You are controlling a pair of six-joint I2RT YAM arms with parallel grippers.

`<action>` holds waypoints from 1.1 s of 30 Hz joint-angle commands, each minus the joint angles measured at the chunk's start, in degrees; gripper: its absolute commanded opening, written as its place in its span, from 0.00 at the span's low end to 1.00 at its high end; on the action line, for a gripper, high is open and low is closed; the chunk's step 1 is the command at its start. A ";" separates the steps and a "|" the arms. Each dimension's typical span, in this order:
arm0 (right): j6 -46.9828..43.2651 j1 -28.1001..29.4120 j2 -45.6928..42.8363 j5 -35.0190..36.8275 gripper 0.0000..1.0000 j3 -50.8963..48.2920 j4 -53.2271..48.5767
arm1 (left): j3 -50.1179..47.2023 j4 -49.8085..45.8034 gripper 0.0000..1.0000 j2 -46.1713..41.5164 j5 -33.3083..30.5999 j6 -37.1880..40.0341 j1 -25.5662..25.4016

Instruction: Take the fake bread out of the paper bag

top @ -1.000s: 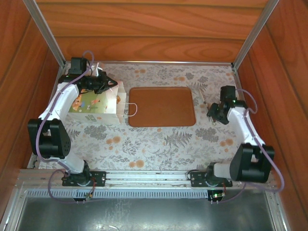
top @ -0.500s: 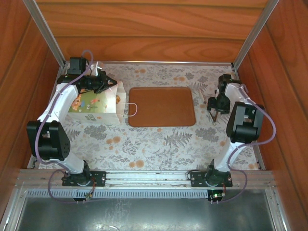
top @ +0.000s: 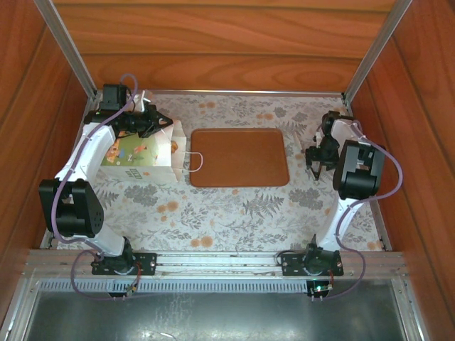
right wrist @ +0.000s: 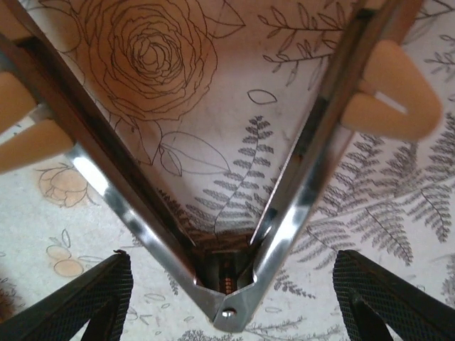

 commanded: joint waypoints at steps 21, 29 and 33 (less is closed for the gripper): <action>-5.08 -0.40 11.08 -3.40 0.80 9.20 -3.40 | 0.62 0.33 0.00 -2.37 0.04 0.93 -0.25; -5.39 -0.29 14.09 -4.01 0.79 11.20 -4.66 | 1.06 0.30 0.00 -2.22 0.15 1.01 -0.27; -5.13 -0.24 13.59 -4.39 0.76 11.02 -4.47 | 0.98 0.29 0.00 -2.15 0.07 0.82 -0.22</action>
